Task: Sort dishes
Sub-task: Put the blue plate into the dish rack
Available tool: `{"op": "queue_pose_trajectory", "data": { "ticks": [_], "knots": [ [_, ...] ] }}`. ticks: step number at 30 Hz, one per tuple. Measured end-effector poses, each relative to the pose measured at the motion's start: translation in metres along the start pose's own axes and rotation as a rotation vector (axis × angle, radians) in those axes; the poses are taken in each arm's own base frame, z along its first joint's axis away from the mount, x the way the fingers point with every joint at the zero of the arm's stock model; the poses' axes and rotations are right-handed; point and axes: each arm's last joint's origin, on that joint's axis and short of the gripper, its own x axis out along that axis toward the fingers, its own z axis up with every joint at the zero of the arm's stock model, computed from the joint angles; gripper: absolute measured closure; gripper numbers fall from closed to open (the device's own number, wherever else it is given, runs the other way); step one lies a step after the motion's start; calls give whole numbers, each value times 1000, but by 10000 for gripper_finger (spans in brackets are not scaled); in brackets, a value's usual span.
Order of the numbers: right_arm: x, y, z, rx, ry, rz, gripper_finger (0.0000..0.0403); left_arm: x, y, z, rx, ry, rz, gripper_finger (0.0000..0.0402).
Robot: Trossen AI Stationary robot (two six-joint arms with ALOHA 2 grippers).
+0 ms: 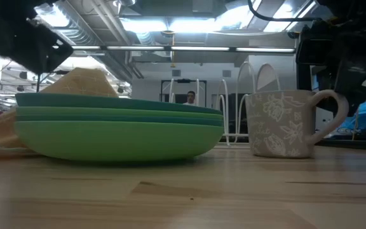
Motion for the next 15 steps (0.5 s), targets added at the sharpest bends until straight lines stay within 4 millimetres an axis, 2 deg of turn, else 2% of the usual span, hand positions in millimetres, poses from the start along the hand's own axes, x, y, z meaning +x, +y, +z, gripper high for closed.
{"op": "queue_pose_trajectory", "data": {
  "ticks": [15],
  "knots": [
    [0, -1, 1, -3, -23, -23, 265, 29, 1, -15, 170, 142, 45, 247]
  ]
}}
